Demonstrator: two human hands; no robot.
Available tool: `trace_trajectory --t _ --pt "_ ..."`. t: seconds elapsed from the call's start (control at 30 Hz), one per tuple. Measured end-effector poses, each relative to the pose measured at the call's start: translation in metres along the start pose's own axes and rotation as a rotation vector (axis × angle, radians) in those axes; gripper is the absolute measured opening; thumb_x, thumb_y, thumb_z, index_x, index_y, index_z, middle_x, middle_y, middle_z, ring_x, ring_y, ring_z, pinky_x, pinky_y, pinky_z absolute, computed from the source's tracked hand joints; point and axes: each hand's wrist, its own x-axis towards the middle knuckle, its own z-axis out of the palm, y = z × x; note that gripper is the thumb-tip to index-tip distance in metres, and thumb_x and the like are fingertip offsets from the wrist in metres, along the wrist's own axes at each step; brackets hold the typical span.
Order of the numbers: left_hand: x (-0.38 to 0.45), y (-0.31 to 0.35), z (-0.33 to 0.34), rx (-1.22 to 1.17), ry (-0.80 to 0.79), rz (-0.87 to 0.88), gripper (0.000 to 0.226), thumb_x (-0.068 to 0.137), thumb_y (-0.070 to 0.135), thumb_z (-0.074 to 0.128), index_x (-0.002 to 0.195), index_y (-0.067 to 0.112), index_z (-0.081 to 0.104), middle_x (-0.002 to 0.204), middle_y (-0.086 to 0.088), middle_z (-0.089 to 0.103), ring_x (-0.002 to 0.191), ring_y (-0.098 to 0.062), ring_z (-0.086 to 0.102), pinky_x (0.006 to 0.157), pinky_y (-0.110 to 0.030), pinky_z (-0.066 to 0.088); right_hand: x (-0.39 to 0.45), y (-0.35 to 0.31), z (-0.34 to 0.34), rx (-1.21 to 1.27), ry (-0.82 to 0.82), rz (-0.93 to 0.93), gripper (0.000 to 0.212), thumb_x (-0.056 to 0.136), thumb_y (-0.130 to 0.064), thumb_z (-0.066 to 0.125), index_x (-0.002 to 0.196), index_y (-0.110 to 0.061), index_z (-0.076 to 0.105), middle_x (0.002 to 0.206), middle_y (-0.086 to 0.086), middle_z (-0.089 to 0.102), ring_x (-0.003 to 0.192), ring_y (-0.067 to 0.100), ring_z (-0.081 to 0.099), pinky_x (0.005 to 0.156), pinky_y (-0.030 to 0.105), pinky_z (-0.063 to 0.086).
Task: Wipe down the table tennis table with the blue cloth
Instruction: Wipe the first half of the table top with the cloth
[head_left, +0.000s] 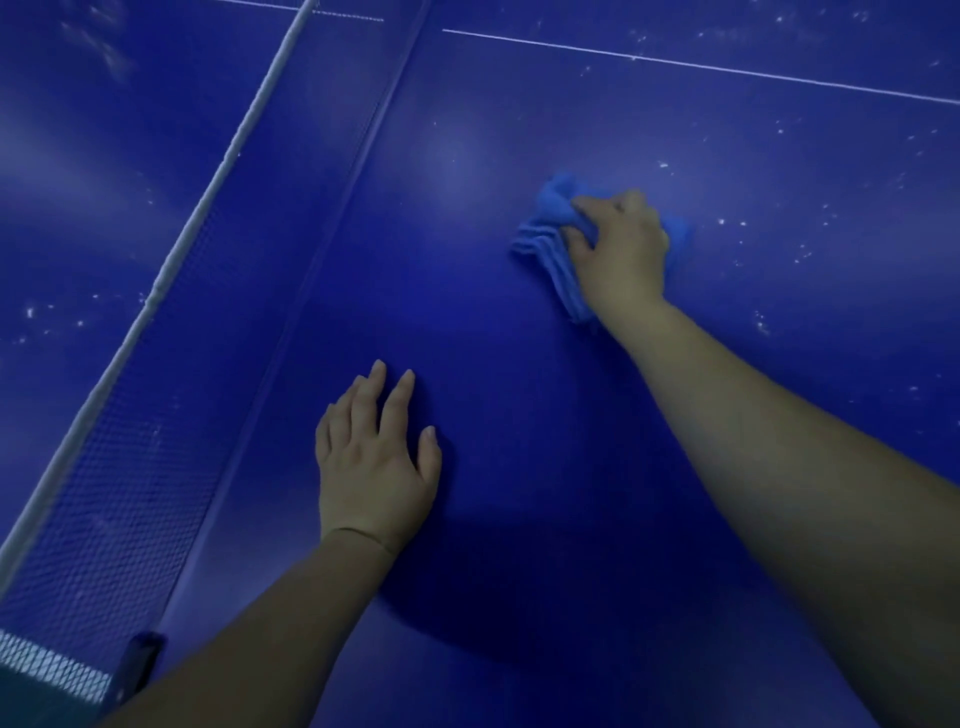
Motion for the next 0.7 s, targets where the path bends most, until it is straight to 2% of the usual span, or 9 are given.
trace_trajectory --t 0.07,0.13,0.23,0.33,0.4,0.5,0.57,0.63,0.7 --pt "0.003 -0.002 -0.002 -0.030 0.008 0.010 0.059 0.092 0.045 0.036 0.145 0.020 0.042 0.155 -0.005 0.032 0.142 -0.026 0.028 0.118 -0.048 0.020 -0.025 0.008 -0.006 -0.015 0.102 0.152 0.035 0.093 -0.032 0.056 0.127 -0.025 0.061 0.113 0.011 0.053 0.107 0.030 0.050 0.094 0.040 0.035" --pt "0.014 -0.007 -0.003 -0.068 0.018 0.047 0.056 0.090 0.042 0.044 0.141 0.019 0.047 0.151 -0.005 0.037 0.137 -0.026 0.034 0.116 -0.047 0.023 -0.053 0.001 -0.002 -0.009 0.106 0.172 0.035 0.091 -0.031 0.059 0.125 -0.024 0.062 0.109 0.010 0.053 0.105 0.030 0.050 0.094 0.042 0.035" --pt "0.049 -0.014 -0.008 -0.074 0.040 0.088 0.052 0.092 0.037 0.052 0.140 0.018 0.047 0.150 -0.005 0.037 0.136 -0.026 0.034 0.116 -0.045 0.022 -0.060 -0.031 0.012 0.043 -0.007 -0.063 0.033 0.088 -0.028 0.063 0.121 -0.023 0.065 0.105 0.011 0.055 0.100 0.032 0.052 0.089 0.044 0.040" --pt "0.096 -0.018 -0.013 -0.062 0.036 0.085 0.056 0.092 0.039 0.051 0.143 0.017 0.043 0.154 -0.005 0.032 0.140 -0.025 0.027 0.118 -0.042 0.018 -0.021 -0.053 0.025 0.017 -0.143 -0.248 0.034 0.090 -0.030 0.061 0.124 -0.024 0.063 0.110 0.011 0.054 0.106 0.031 0.051 0.090 0.042 0.037" --pt "0.116 -0.019 -0.013 -0.034 0.011 0.116 0.057 0.093 0.041 0.047 0.144 0.017 0.041 0.155 -0.004 0.030 0.141 -0.024 0.025 0.118 -0.041 0.017 0.007 -0.042 0.025 -0.058 -0.106 -0.154 0.034 0.091 -0.033 0.058 0.125 -0.026 0.062 0.115 0.011 0.054 0.109 0.032 0.050 0.091 0.040 0.036" --pt "0.122 -0.021 -0.012 -0.020 -0.012 0.175 0.057 0.093 0.042 0.042 0.144 0.017 0.041 0.154 -0.005 0.031 0.140 -0.026 0.028 0.118 -0.044 0.022 0.011 -0.011 0.015 -0.104 0.126 0.203 0.034 0.092 -0.033 0.054 0.125 -0.025 0.061 0.115 0.013 0.053 0.108 0.033 0.050 0.091 0.039 0.036" --pt "0.121 -0.021 -0.012 -0.020 -0.004 0.186 0.055 0.093 0.041 0.042 0.143 0.017 0.043 0.153 -0.006 0.034 0.138 -0.028 0.030 0.117 -0.045 0.025 -0.008 -0.020 0.021 -0.096 0.178 0.267 0.034 0.091 -0.031 0.057 0.123 -0.022 0.063 0.111 0.014 0.054 0.104 0.035 0.051 0.090 0.042 0.037" --pt "0.123 -0.020 -0.012 -0.021 -0.002 0.185 0.054 0.092 0.040 0.043 0.141 0.016 0.045 0.151 -0.007 0.036 0.136 -0.030 0.033 0.115 -0.047 0.027 -0.010 -0.050 0.036 -0.040 0.085 0.070 0.031 0.087 -0.027 0.061 0.117 -0.021 0.067 0.104 0.015 0.055 0.097 0.037 0.053 0.084 0.044 0.039" --pt "0.121 -0.019 -0.012 -0.015 0.009 0.190 0.054 0.090 0.039 0.044 0.138 0.015 0.048 0.149 -0.009 0.039 0.133 -0.032 0.036 0.114 -0.048 0.029 0.005 -0.086 0.053 0.025 -0.091 -0.230 0.029 0.087 -0.025 0.062 0.115 -0.022 0.068 0.101 0.013 0.056 0.096 0.035 0.054 0.081 0.043 0.041"
